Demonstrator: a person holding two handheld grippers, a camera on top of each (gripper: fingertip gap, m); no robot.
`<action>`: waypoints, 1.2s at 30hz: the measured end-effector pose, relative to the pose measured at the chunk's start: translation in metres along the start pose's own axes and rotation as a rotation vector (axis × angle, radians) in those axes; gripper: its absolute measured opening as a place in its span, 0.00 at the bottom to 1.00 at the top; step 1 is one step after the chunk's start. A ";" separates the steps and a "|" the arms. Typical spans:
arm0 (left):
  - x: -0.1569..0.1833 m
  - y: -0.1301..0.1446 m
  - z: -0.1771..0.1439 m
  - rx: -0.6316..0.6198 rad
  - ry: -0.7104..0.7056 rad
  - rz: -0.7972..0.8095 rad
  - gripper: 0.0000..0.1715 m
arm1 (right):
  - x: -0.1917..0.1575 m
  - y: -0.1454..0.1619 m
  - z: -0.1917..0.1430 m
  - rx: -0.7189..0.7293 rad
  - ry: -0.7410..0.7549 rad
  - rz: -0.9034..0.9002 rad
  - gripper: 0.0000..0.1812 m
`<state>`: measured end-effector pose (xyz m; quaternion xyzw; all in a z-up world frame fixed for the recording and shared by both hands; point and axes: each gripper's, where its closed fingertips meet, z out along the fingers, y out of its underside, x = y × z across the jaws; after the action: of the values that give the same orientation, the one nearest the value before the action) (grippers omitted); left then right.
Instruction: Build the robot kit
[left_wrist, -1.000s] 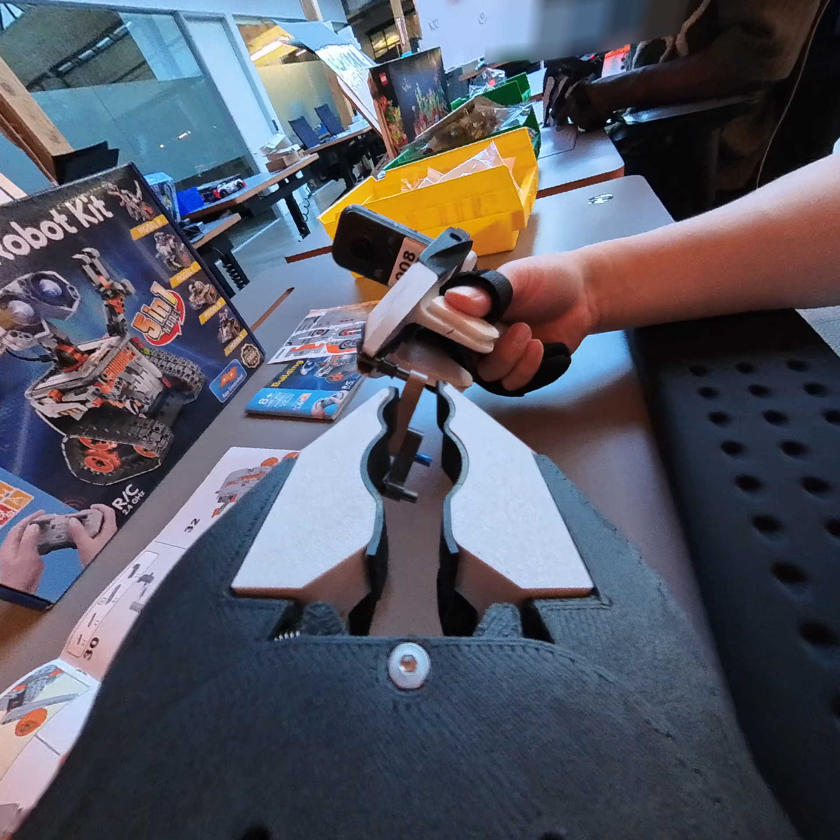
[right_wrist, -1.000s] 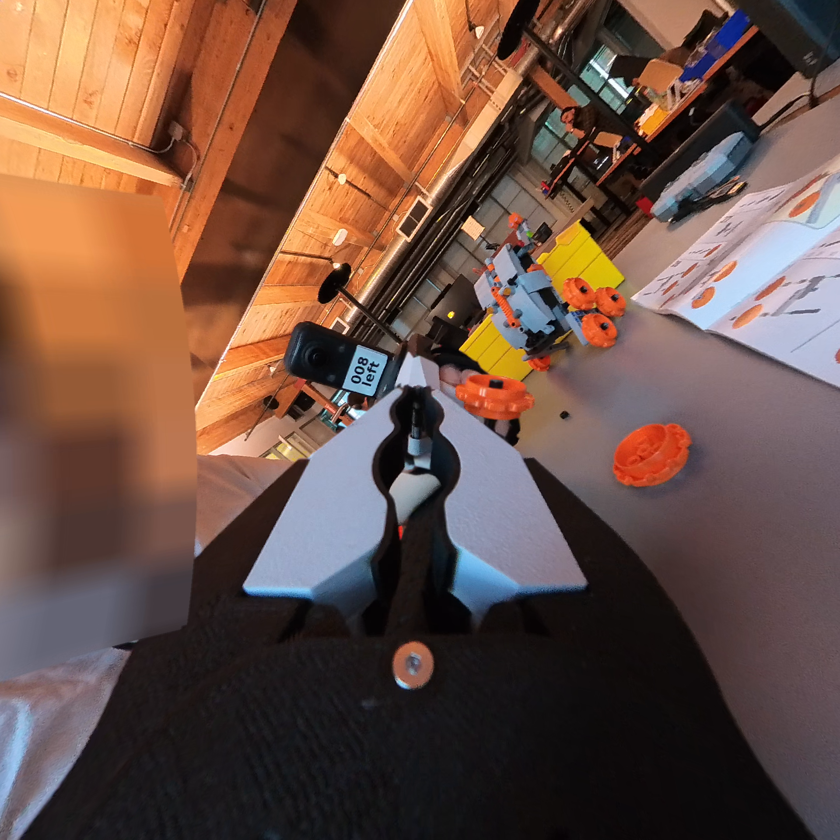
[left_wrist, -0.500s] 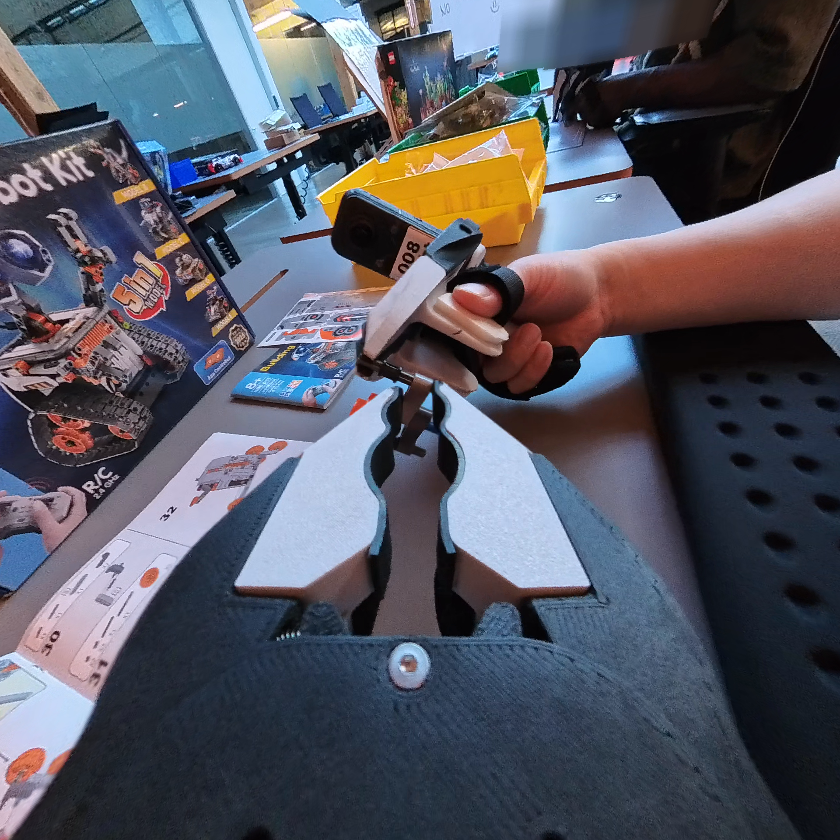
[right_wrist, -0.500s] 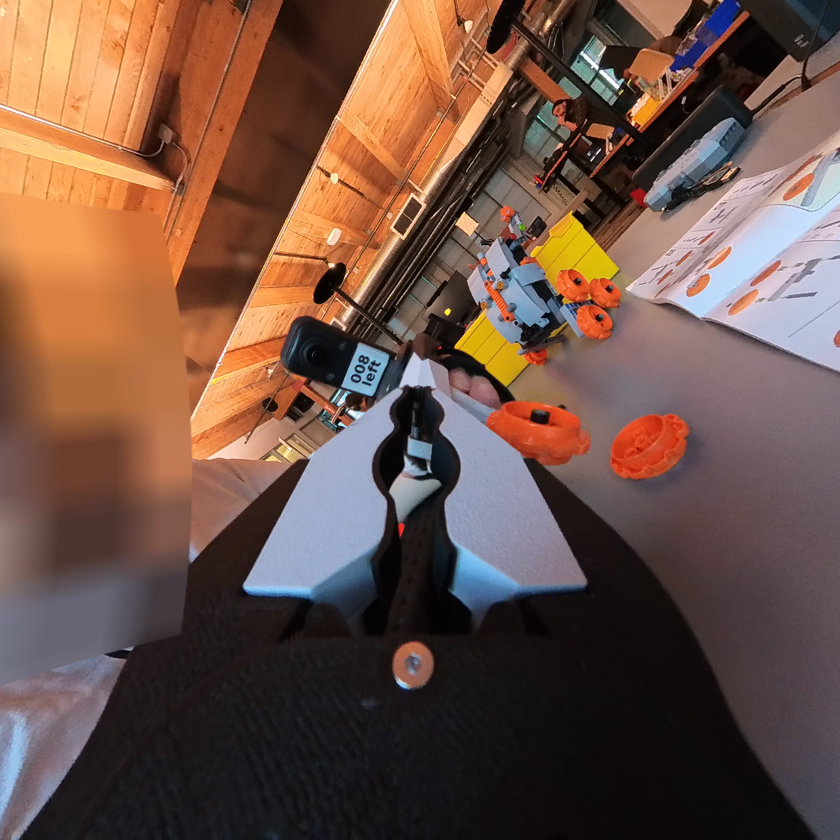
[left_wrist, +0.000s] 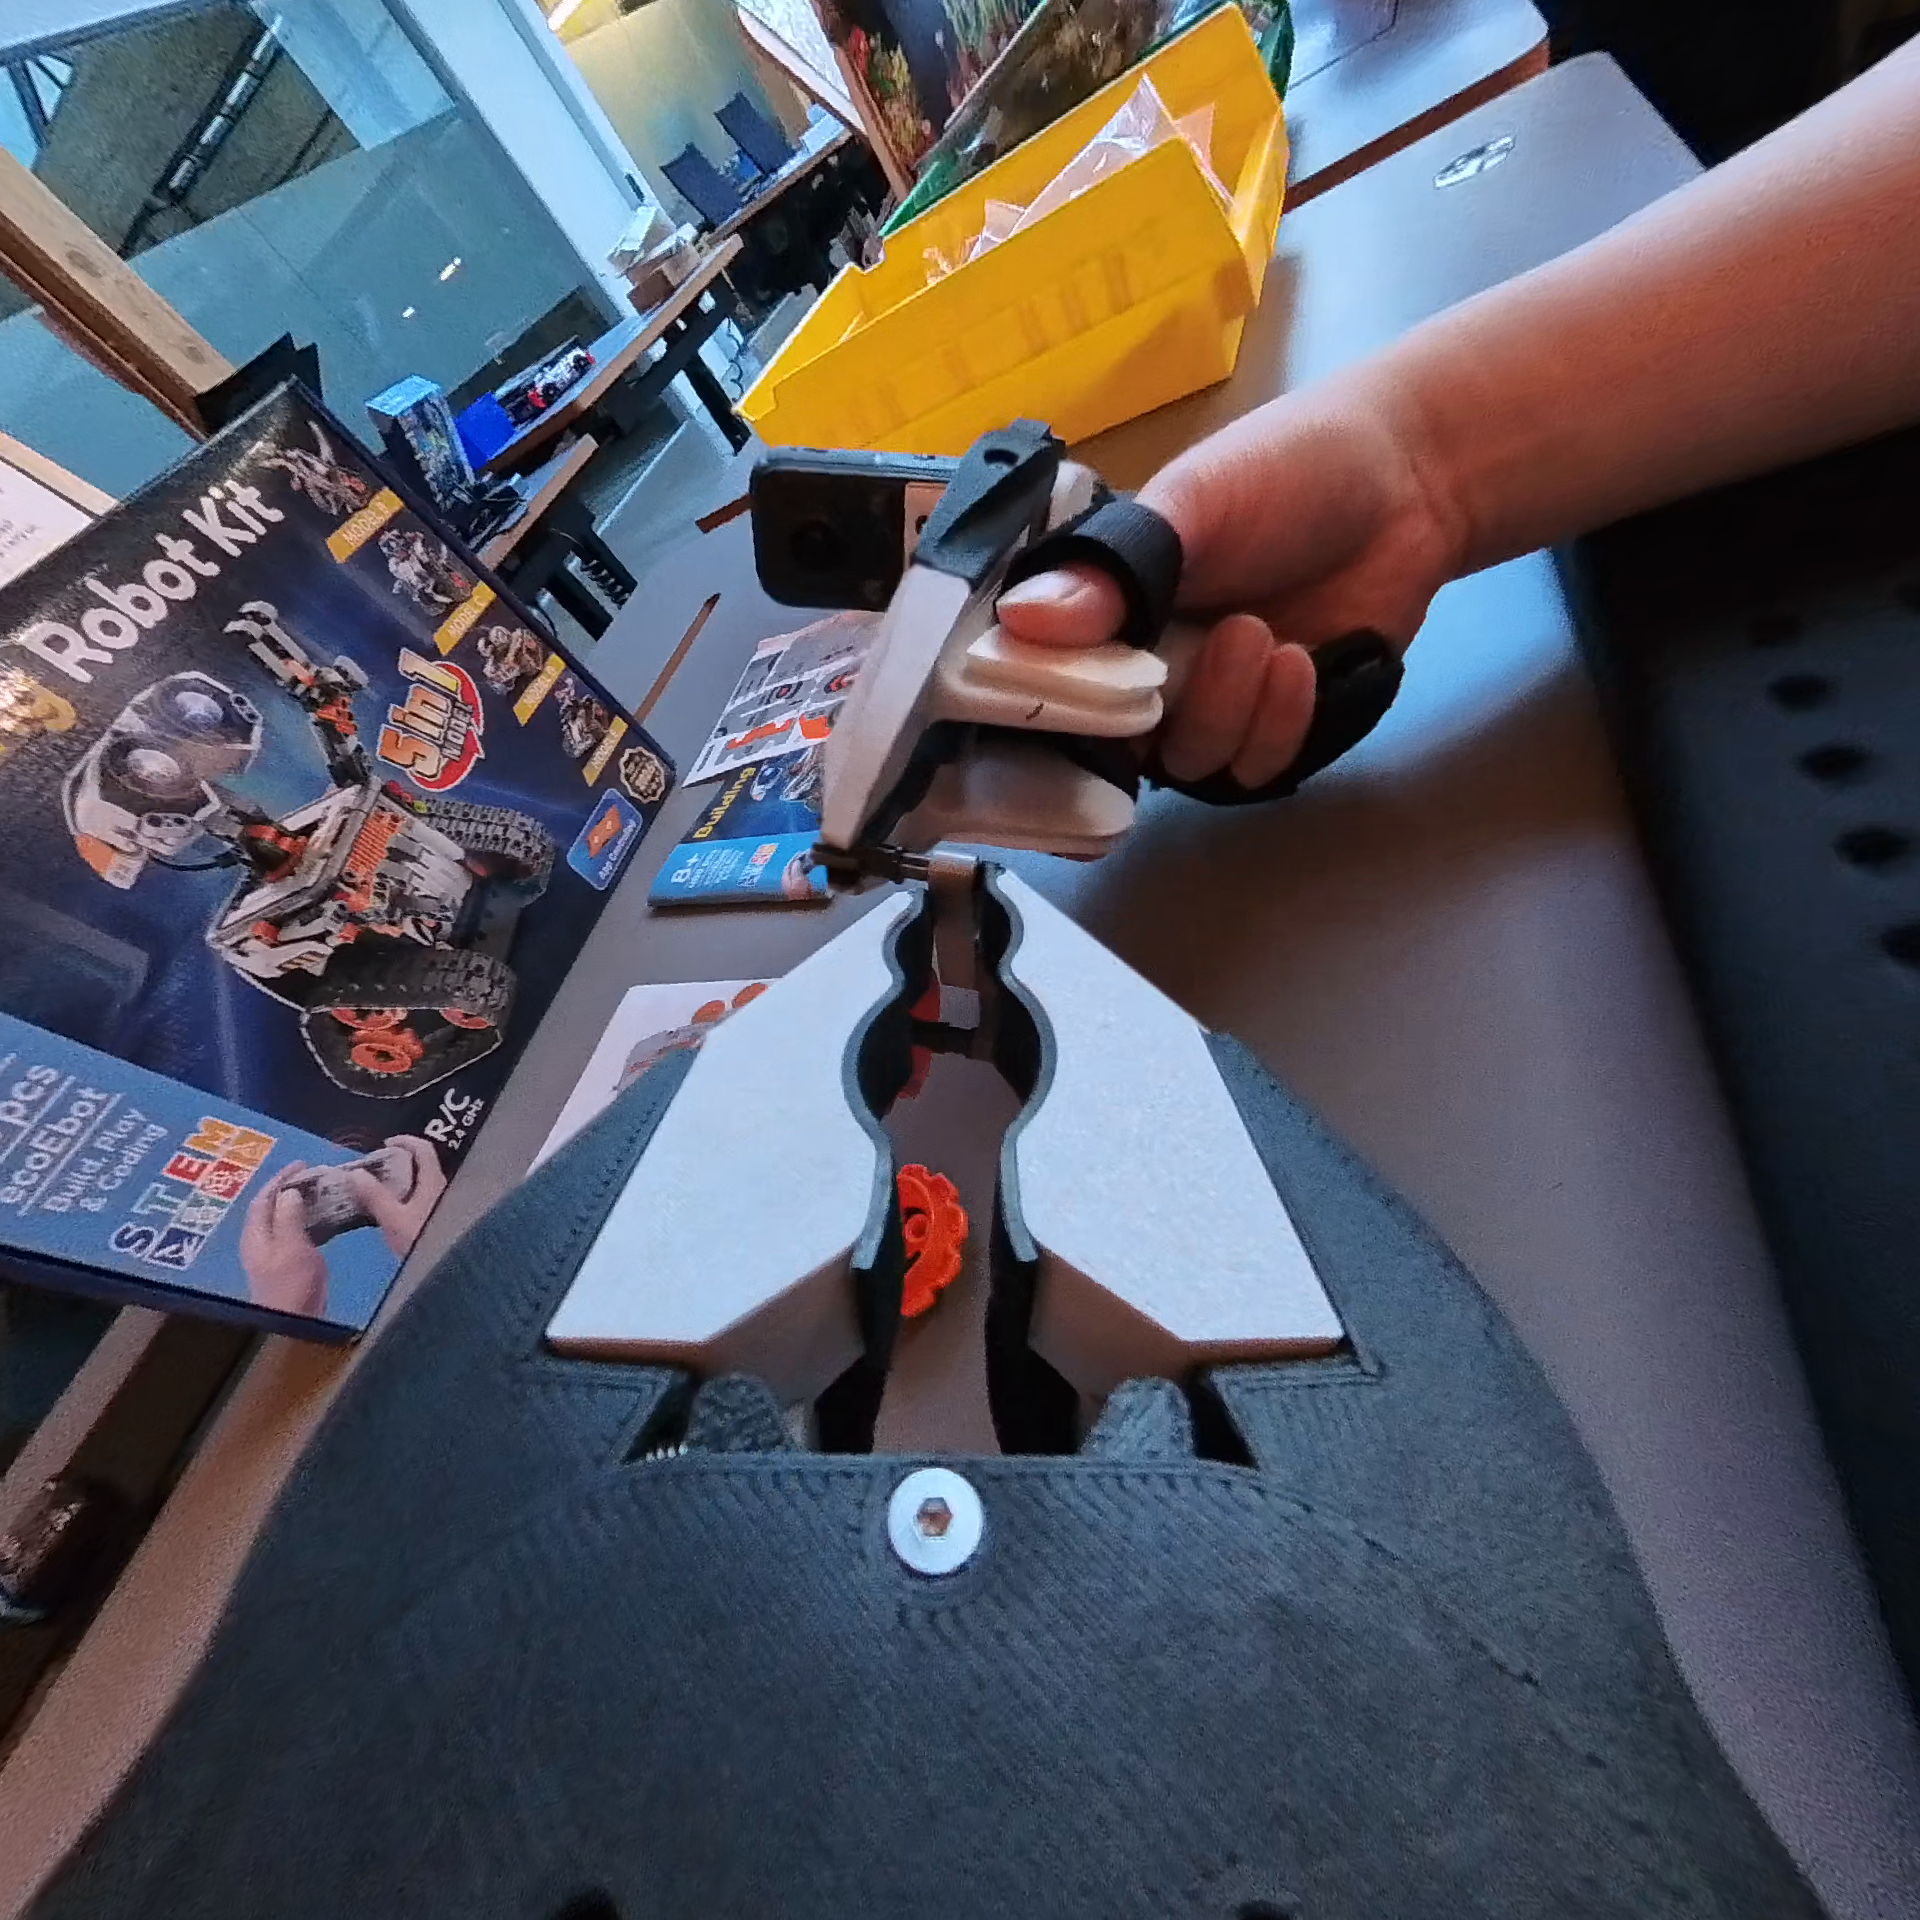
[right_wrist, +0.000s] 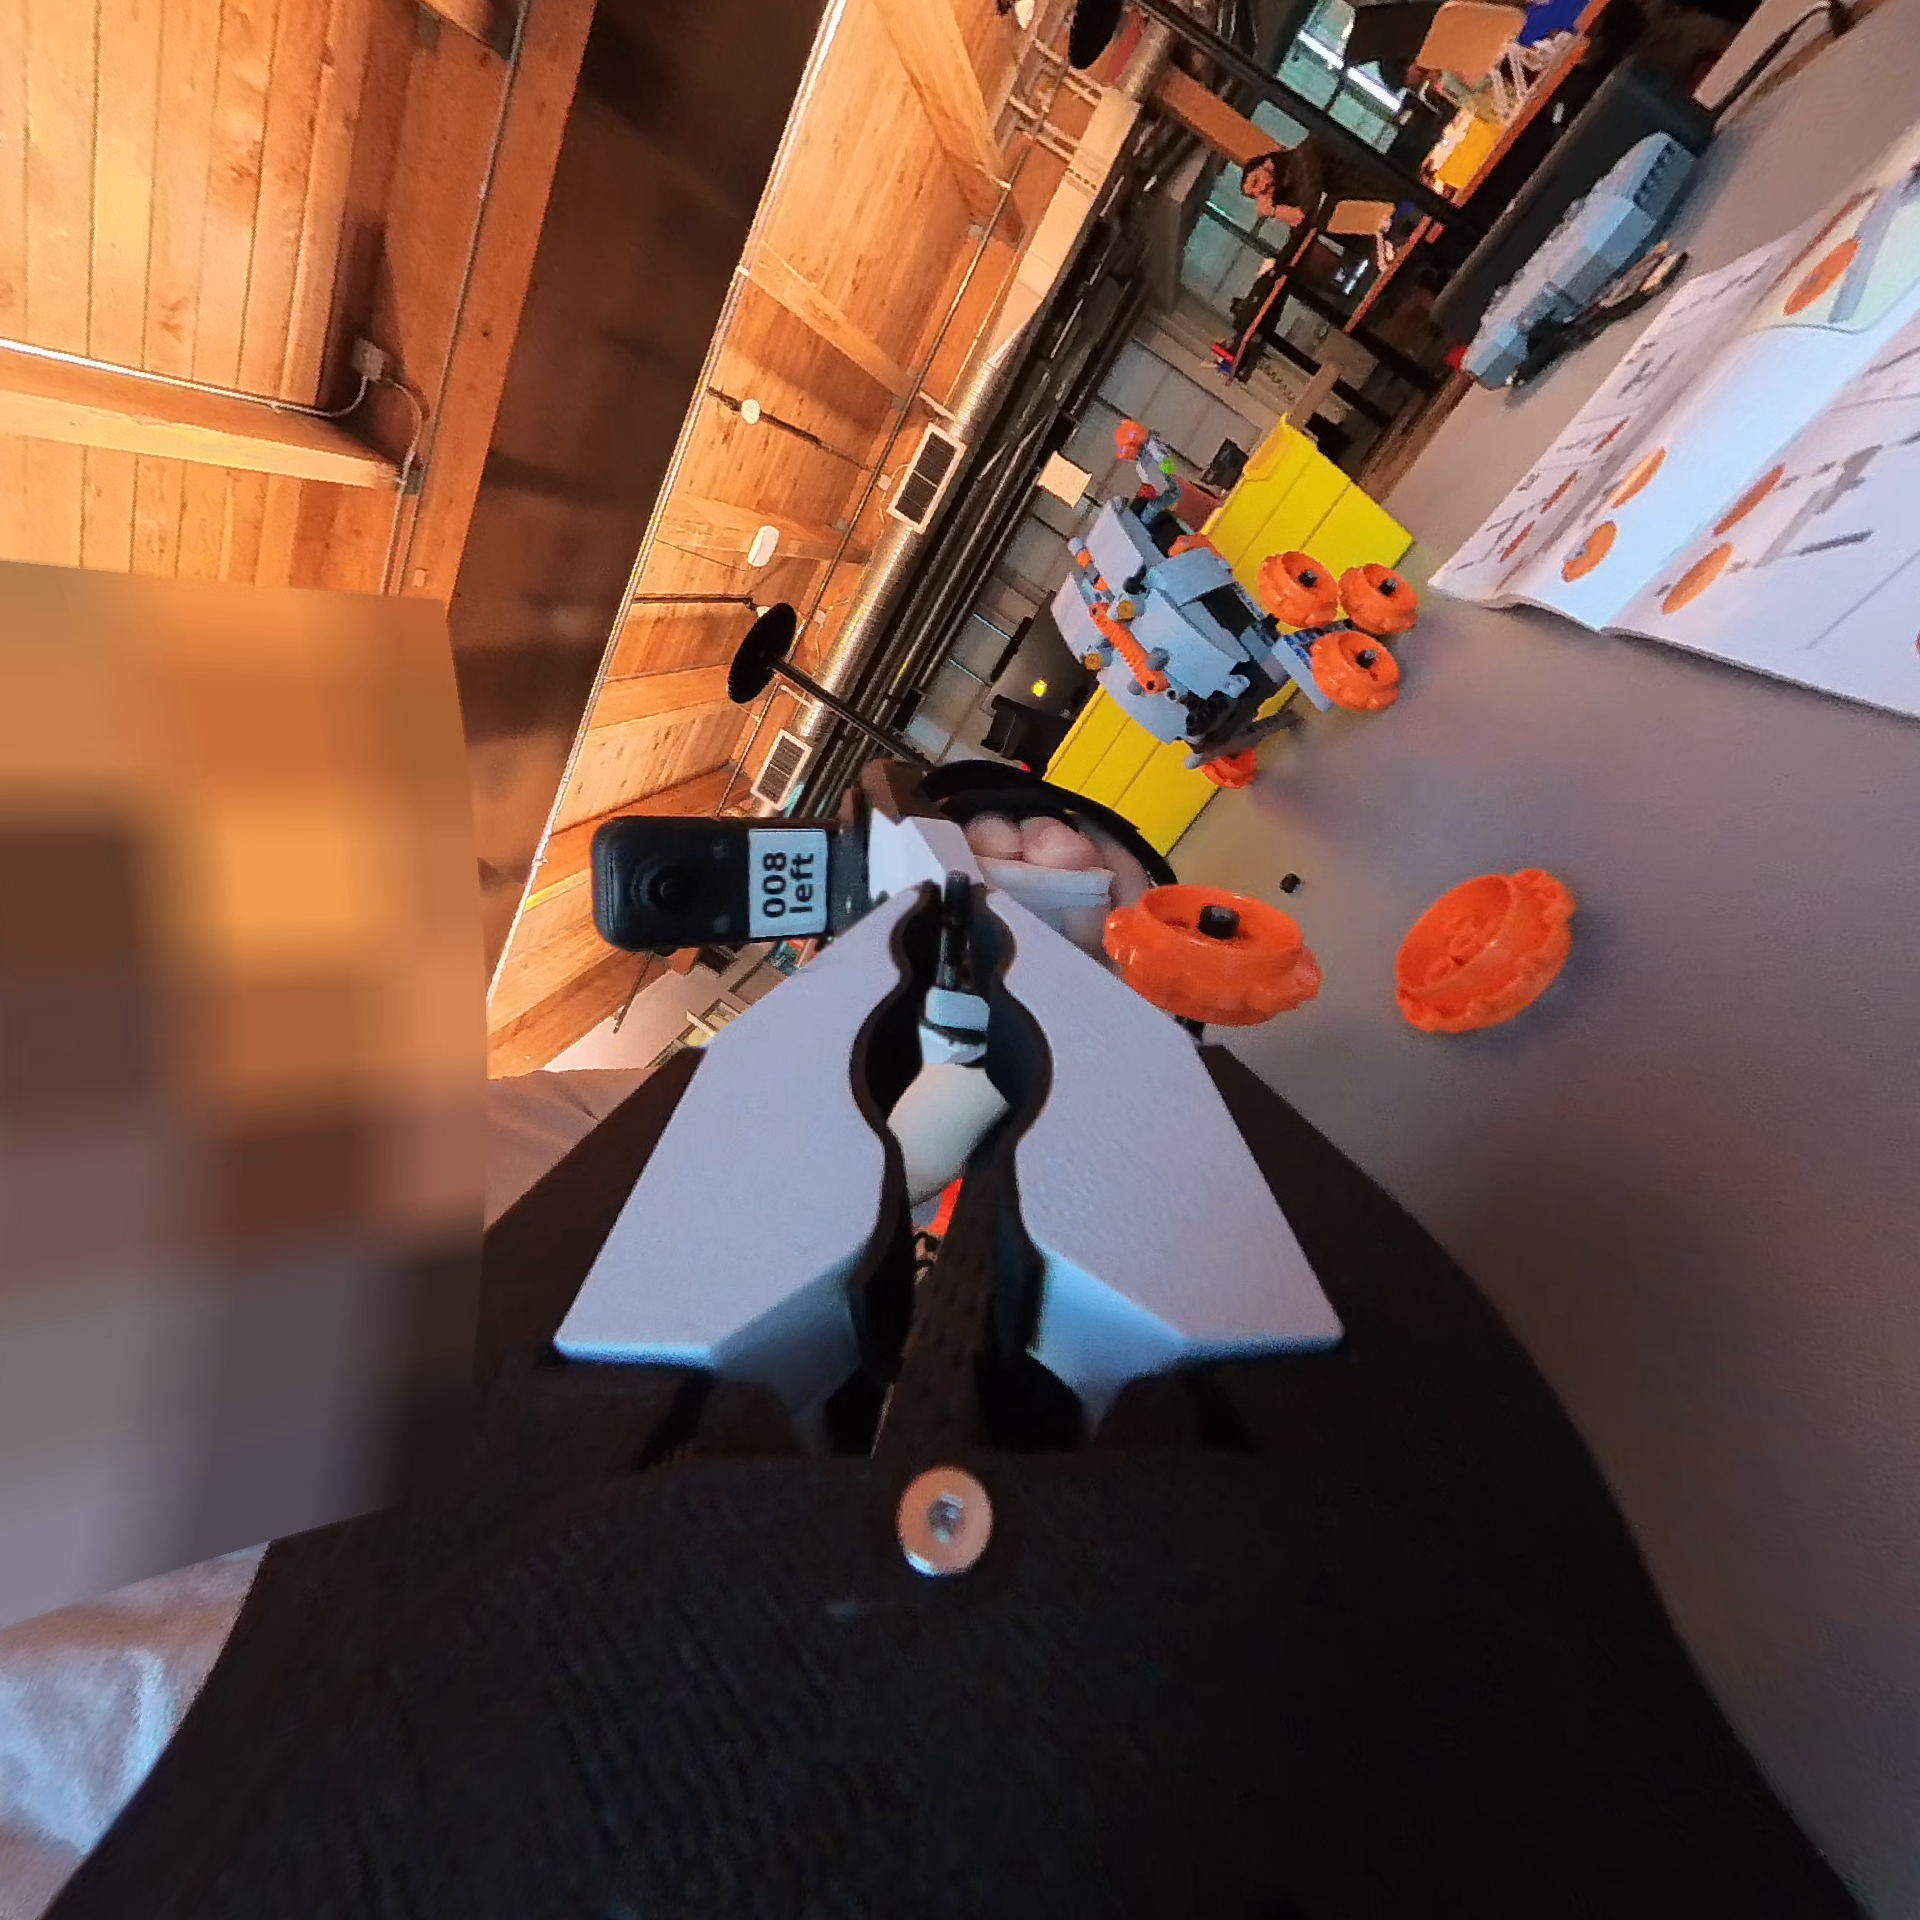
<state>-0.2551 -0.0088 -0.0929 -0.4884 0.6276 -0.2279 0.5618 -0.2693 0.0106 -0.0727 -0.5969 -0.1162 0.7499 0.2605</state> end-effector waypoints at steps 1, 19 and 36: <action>0.000 0.002 0.000 -0.010 0.001 0.003 0.04 | 0.001 0.000 0.000 0.000 0.004 0.005 0.02; 0.010 0.018 0.009 -0.097 0.047 -0.071 0.03 | 0.020 0.012 -0.009 -0.059 0.125 -0.036 0.03; 0.013 0.020 0.009 -0.131 0.048 -0.021 0.04 | 0.019 0.018 -0.010 -0.092 0.135 -0.047 0.03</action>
<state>-0.2520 -0.0093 -0.1183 -0.5252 0.6493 -0.2039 0.5109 -0.2673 0.0049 -0.1001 -0.6547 -0.1468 0.6953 0.2575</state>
